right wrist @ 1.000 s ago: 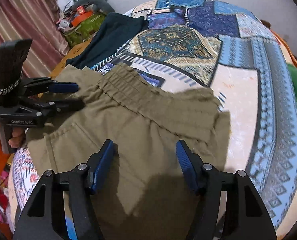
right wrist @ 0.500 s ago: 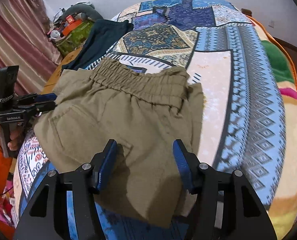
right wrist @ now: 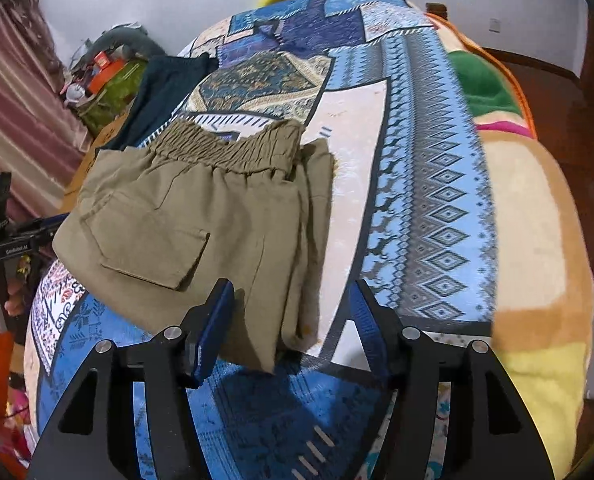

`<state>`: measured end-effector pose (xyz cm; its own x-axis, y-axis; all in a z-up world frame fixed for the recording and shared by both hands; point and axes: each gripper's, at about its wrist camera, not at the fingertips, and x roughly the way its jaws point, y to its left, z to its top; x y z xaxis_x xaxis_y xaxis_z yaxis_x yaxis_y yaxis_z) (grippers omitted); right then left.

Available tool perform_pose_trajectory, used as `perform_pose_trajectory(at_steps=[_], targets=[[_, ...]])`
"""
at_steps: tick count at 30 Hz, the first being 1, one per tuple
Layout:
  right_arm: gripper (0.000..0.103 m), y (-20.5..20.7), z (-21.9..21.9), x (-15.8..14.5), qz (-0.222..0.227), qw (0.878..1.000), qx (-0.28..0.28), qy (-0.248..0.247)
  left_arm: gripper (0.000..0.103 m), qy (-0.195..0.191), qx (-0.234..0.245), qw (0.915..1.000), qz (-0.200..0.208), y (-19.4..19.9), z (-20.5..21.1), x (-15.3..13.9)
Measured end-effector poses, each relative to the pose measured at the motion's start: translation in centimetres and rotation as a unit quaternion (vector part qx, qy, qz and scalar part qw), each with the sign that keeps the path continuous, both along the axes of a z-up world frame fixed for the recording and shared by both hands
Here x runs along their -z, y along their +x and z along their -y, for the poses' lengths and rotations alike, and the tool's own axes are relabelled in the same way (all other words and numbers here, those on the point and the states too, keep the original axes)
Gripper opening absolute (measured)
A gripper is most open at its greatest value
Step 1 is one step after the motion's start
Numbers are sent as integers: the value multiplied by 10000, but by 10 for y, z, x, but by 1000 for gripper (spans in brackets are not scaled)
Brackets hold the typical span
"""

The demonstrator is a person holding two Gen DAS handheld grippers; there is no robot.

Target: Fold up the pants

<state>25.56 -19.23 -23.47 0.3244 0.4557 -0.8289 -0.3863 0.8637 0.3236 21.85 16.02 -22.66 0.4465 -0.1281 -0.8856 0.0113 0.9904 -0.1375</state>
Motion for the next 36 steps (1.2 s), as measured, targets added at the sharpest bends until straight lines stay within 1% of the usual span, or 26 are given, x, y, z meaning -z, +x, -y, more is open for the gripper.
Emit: perform_pose_trajectory(at_steps=[3, 5, 6, 10, 11, 12, 14, 17, 19, 20, 22, 24, 26, 28, 29, 30, 32, 36], targets=[[62, 4, -2, -7, 132, 9999, 75, 24, 62, -261, -72, 9996, 96, 4, -1, -8], [65, 8, -5, -8, 214, 9997, 135, 39, 62, -414, -88, 9991, 74, 10, 0, -7], [66, 13, -8, -7, 207, 9997, 149, 65, 62, -470, -86, 9989, 28, 14, 1, -5], [66, 30, -18, 6, 42, 9999, 91, 93, 60, -596, -100, 9980, -172, 29, 5, 8], [66, 36, -22, 12, -42, 9999, 77, 50, 58, -648, -125, 9975, -240, 34, 4, 12], [66, 40, -23, 17, -108, 9999, 66, 20, 54, -692, -141, 9971, -273, 37, 4, 15], [66, 48, -26, 28, -263, 9996, 51, -8, 52, -701, -159, 9969, -305, 44, 5, 20], [66, 57, -28, 35, -326, 9993, 14, 190, 51, -674, -105, 9973, -282, 50, 9, 21], [66, 62, -29, 38, -405, 9986, 17, 340, 50, -663, -53, 9974, -272, 55, 12, 22], [66, 64, -30, 41, -439, 9983, 5, 392, 47, -627, -37, 9977, -264, 57, 14, 23], [61, 66, -35, 43, -430, 9984, -19, 375, 38, -601, -12, 9979, -235, 60, 18, 24], [52, 66, -37, 43, -401, 9987, -13, 309, 25, -627, 1, 9978, -195, 62, 21, 23], [36, 70, -34, 44, -456, 9982, 16, 389, 20, -575, -11, 9982, -158, 65, 25, 21], [30, 70, -31, 44, -495, 9977, 48, 450, 17, -471, -40, 9988, -145, 67, 28, 21], [27, 70, -31, 43, -468, 9979, 35, 442, 14, -389, -49, 9991, -136, 67, 31, 20], [25, 68, -30, 41, -417, 9982, 29, 441, 7, -226, -68, 9997, -102, 67, 34, 17], [18, 66, -30, 36, -313, 9985, 25, 440, 6, 54, -79, 10000, -5, 66, 40, 10], [15, 61, -33, 19, -9, 9994, 2, 344, 4, 348, -26, 9990, 285, 61, 49, -9]])
